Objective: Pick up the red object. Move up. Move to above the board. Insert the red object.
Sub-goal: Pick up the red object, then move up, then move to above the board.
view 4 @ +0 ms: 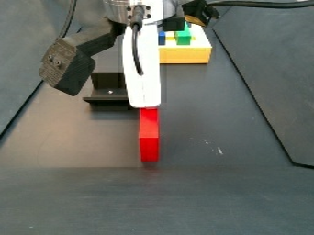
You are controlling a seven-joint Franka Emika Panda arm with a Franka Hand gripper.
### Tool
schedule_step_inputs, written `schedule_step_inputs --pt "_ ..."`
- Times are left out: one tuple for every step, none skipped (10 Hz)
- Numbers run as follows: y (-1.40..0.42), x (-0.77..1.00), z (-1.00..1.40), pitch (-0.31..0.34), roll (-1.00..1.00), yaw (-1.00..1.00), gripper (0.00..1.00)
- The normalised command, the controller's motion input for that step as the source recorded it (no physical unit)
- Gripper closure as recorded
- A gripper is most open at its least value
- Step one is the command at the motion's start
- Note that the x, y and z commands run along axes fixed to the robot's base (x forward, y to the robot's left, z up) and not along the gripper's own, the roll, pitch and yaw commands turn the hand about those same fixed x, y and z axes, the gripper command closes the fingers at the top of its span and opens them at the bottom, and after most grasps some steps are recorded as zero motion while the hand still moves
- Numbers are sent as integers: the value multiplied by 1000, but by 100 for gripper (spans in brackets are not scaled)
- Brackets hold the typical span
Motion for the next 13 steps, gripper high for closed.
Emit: schedule_step_inputs --pt "0 0 0 0 0 0 100" --pt "0 0 0 0 0 0 100" --pt "0 0 0 0 0 0 100" --pt "0 0 0 0 0 0 100" --pt "0 0 0 0 0 0 100" --pt "0 0 833 0 0 0 100" --pt "-18 -9 816 8 -2 42 100" --pt "-17 -35 523 33 28 37 100" --pt "-19 -15 318 31 53 30 100" --pt "0 0 1400 0 0 0 100" --pt "1 -30 1400 32 -27 0 100" --pt "-2 -39 1400 32 -13 -1 100" --pt "10 19 1400 32 -2 1 100"
